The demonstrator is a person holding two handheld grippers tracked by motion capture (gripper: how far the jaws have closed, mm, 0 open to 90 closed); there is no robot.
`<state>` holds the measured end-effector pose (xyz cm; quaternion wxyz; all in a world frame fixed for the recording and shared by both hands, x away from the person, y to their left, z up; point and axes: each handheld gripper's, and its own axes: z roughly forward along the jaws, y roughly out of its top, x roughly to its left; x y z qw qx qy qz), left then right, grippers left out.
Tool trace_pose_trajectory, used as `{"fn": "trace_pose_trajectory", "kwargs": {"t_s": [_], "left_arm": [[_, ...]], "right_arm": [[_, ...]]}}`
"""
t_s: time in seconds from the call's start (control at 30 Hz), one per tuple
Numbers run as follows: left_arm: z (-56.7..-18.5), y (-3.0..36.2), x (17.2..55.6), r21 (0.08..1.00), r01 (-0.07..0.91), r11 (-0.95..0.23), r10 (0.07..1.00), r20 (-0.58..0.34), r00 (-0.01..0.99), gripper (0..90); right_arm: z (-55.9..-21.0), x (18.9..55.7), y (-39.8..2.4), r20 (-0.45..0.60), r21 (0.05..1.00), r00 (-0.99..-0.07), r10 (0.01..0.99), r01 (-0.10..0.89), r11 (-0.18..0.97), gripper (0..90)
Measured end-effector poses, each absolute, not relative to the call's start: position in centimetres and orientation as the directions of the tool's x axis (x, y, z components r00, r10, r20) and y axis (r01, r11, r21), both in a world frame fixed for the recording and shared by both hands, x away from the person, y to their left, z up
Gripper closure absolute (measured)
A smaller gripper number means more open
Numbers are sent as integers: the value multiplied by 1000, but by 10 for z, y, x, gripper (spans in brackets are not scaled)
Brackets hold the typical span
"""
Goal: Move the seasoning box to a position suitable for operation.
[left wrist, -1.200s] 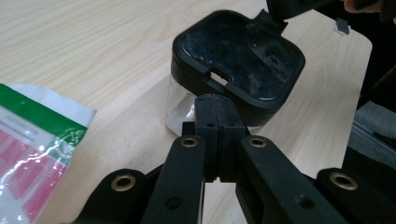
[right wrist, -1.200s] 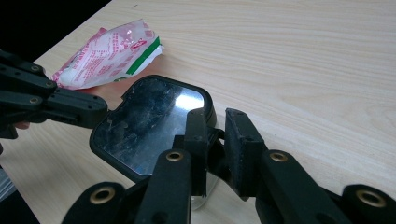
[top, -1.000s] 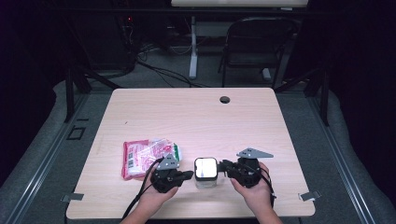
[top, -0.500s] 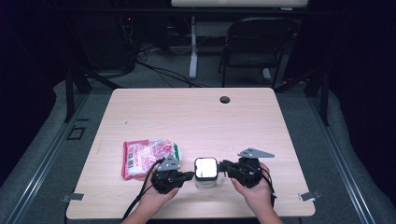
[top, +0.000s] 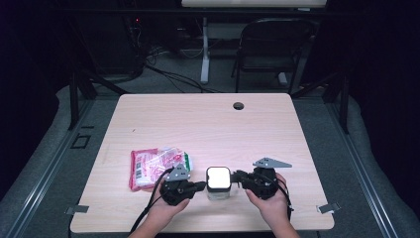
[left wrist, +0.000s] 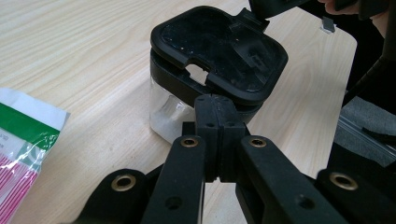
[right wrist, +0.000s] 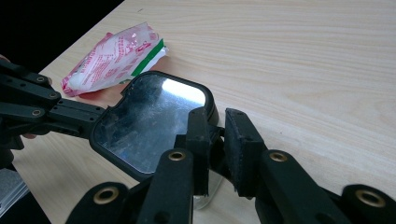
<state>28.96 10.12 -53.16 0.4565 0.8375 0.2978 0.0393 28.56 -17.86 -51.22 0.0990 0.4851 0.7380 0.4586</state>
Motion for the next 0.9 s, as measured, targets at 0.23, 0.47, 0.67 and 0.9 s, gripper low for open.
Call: {"fn": "trace_pose_trajectory", "kwargs": {"t_s": [0.23, 0.47, 0.67, 0.9], "left_arm": [[-531, 101, 289, 791, 456, -408, 525, -205, 826, 900], [-531, 100, 290, 792, 456, -405, 525, -207, 825, 900], [-530, 101, 289, 790, 457, -409, 527, -204, 825, 900], [-529, 100, 289, 794, 455, -404, 527, -205, 825, 900]], "right_arm": [[-513, 285, -178, 302, 775, -508, 807, 623, 102, 796], [-513, 285, -178, 295, 779, -509, 809, 618, 104, 793], [-512, 285, -178, 294, 778, -509, 809, 619, 107, 793], [-513, 285, -177, 279, 785, -510, 813, 609, 113, 772]]}}
